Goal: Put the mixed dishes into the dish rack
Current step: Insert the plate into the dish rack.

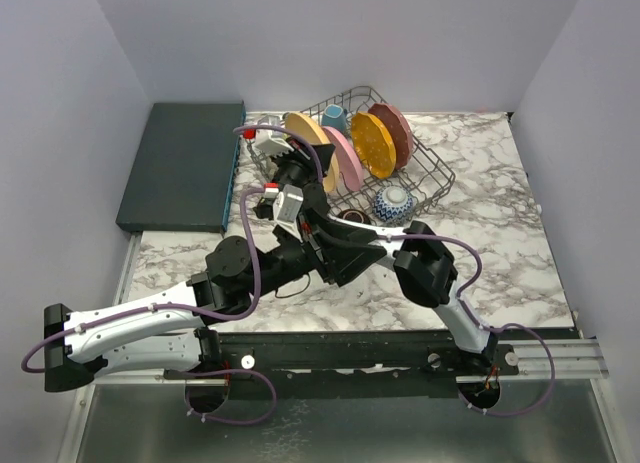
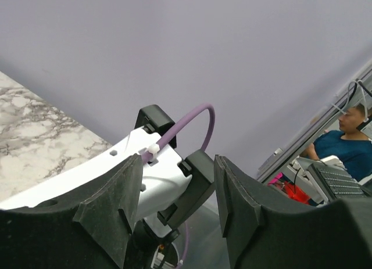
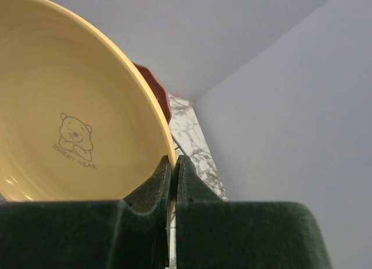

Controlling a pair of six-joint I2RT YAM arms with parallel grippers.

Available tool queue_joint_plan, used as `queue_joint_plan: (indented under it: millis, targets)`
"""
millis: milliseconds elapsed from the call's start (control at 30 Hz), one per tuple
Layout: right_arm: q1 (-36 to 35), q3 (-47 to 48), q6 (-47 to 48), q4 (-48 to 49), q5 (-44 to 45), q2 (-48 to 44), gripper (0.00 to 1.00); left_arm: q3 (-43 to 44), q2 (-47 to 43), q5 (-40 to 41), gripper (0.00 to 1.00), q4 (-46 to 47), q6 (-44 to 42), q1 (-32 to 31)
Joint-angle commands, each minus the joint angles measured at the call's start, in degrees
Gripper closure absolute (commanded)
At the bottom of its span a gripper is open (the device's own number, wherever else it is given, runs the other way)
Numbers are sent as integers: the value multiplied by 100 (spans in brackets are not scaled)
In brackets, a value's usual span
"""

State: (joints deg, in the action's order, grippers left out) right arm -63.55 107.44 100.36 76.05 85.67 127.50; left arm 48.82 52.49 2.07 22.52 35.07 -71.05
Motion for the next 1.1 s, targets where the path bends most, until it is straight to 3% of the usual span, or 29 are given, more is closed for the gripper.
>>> queue_joint_plan:
  millis: [0, 333, 400, 533, 600, 633, 667, 733, 800, 1000, 1067]
  targets:
    - [-90, 431, -1190, -1014, -490, -183, 100, -88, 50, -101, 42, 463, 54, 19]
    - [50, 874, -1407, -1353, -636, 162, 100, -284, -32, -524, 50, 629, 40, 21]
    - [46, 1003, -1970, -1970, -700, 156, 100, -268, 10, -628, 50, 724, -23, 21]
    - [27, 1723, -5172, -5951, -1205, 134, 100, -35, 402, -1023, 53, 1002, 61, 29]
    - [124, 3283, -8638, -10417, -2344, 251, 100, 66, 476, -1185, 56, 1000, 95, 26]
    - [275, 3994, -9753, -11707, -3079, 384, 100, 35, 444, -1185, 56, 995, 130, 21]
    - [414, 4152, -10319, -12222, -3219, 349, 100, -19, 399, -1156, 56, 979, 143, 28]
    - [520, 3021, -10224, -11702, -3072, -132, 100, -207, 217, -1007, 56, 952, 198, 29]
    - [648, 2299, -10570, -11512, -3543, -529, 100, -396, 40, -890, 56, 852, 178, 25]
    - [704, 2143, -10673, -11902, -3170, -362, 100, -307, -380, -380, 52, -481, 37, 27]
    - [712, 1992, -10613, -11830, -3031, -403, 100, -207, -536, -320, 59, -1031, -126, 27]
